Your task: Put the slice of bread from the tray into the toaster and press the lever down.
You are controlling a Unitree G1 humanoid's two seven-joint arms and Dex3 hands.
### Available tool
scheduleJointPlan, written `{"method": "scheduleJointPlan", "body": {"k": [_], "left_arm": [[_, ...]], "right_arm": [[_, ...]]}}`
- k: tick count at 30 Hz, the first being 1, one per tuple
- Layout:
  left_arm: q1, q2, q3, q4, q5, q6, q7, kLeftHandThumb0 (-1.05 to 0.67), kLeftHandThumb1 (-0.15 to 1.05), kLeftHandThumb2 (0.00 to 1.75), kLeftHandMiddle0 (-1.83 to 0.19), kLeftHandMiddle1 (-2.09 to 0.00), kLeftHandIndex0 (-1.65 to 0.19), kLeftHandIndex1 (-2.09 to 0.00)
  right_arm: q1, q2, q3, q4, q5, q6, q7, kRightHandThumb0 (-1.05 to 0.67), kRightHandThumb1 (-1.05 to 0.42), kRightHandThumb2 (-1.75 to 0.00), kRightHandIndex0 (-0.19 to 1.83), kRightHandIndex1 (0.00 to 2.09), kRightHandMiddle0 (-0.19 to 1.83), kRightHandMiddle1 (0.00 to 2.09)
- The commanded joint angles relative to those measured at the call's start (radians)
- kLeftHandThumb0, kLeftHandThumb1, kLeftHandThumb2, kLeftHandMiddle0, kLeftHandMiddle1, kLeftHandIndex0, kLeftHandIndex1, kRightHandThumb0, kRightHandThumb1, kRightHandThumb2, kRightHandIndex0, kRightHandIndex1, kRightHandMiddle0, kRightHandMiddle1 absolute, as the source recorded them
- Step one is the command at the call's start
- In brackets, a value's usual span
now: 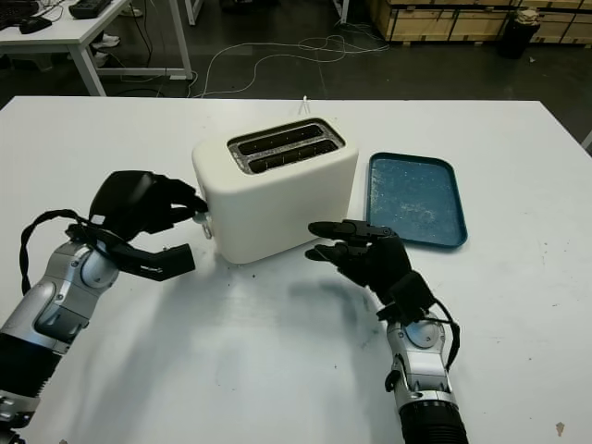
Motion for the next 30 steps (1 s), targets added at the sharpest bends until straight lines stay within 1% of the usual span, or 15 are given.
{"method": "scheduleJointPlan", "body": {"k": [1,4,5,7,12,15,19,21,23,24,27,28,30], "left_arm": [[-0.056,0.006,0.037,-0.029,-0.009,-0.013,0.007,-0.15,0.88,0.00,-0.90,-1.21,-1.19,-0.12],[-0.073,0.024,0.059,-0.040,0.010,0.003,-0.008,-0.18,0.87,0.00,-0.93,-1.09,-1.15,-0.08],[-0.078,0.030,0.065,-0.040,0.017,0.002,-0.007,-0.18,0.86,0.00,-0.97,-0.97,-1.17,-0.07],[-0.089,0.040,0.073,-0.038,0.034,0.000,0.001,-0.17,0.83,0.00,-1.03,-0.88,-1.20,-0.07],[-0.110,0.054,0.087,-0.030,0.052,-0.005,0.011,-0.23,0.82,0.00,-1.09,-0.79,-1.24,-0.06],[-0.119,0.056,0.091,-0.026,0.054,-0.004,0.012,-0.26,0.81,0.00,-1.15,-0.69,-1.25,-0.04],[-0.130,0.063,0.087,-0.014,0.054,-0.018,0.006,-0.27,0.81,0.00,-1.18,-0.68,-1.26,-0.04],[-0.132,0.068,0.084,-0.015,0.047,-0.024,-0.012,-0.28,0.82,0.00,-1.18,-0.71,-1.27,-0.03],[-0.136,0.081,0.081,-0.013,0.026,-0.051,-0.045,-0.26,0.82,0.00,-1.15,-0.76,-1.27,-0.03],[-0.137,0.090,0.081,-0.018,0.010,-0.058,-0.078,-0.24,0.83,0.00,-1.13,-0.84,-1.27,-0.03],[-0.136,0.122,0.086,-0.079,-0.036,-0.028,-0.230,-0.24,0.86,0.01,-1.01,-1.05,-1.21,-0.01],[-0.134,0.131,0.089,-0.103,-0.048,-0.012,-0.275,-0.24,0.86,0.00,-0.98,-1.16,-1.19,0.00],[-0.131,0.156,0.095,-0.160,-0.059,0.027,-0.368,-0.26,0.86,0.00,-0.95,-1.26,-1.18,-0.01]], "right_arm": [[0.002,0.002,0.002,-0.020,0.010,0.017,-0.002,-0.44,-0.85,0.00,1.30,0.06,1.17,0.00],[0.002,0.002,0.003,-0.019,0.008,0.013,-0.002,-0.45,-0.85,0.00,1.30,0.07,1.17,0.00],[0.003,0.002,0.004,-0.021,0.011,0.018,0.000,-0.45,-0.85,0.00,1.31,0.07,1.17,0.00],[0.005,0.005,0.003,-0.023,0.018,0.026,0.003,-0.45,-0.85,0.00,1.31,0.07,1.18,0.00],[0.005,0.005,0.005,-0.018,0.013,0.012,0.007,-0.45,-0.85,0.00,1.31,0.06,1.18,0.00],[0.005,0.004,0.005,-0.018,0.012,0.014,0.007,-0.45,-0.85,0.00,1.32,0.06,1.18,0.00],[0.007,0.003,0.006,-0.022,0.009,0.018,0.003,-0.46,-0.85,0.00,1.32,0.06,1.18,0.00],[0.009,0.004,0.006,-0.026,0.007,0.021,0.000,-0.46,-0.85,0.00,1.32,0.06,1.19,0.00],[0.010,0.004,0.007,-0.029,0.007,0.026,-0.001,-0.46,-0.85,0.00,1.32,0.06,1.19,0.00],[0.010,0.005,0.007,-0.030,0.009,0.028,0.000,-0.46,-0.85,0.00,1.32,0.06,1.19,0.00],[0.010,0.004,0.007,-0.027,0.013,0.026,0.004,-0.45,-0.85,0.00,1.32,0.06,1.19,0.00],[0.010,0.003,0.008,-0.028,0.012,0.026,0.003,-0.45,-0.85,0.00,1.32,0.06,1.19,0.00],[0.009,0.001,0.009,-0.026,0.008,0.021,0.003,-0.46,-0.85,0.00,1.32,0.06,1.19,0.00]]}}
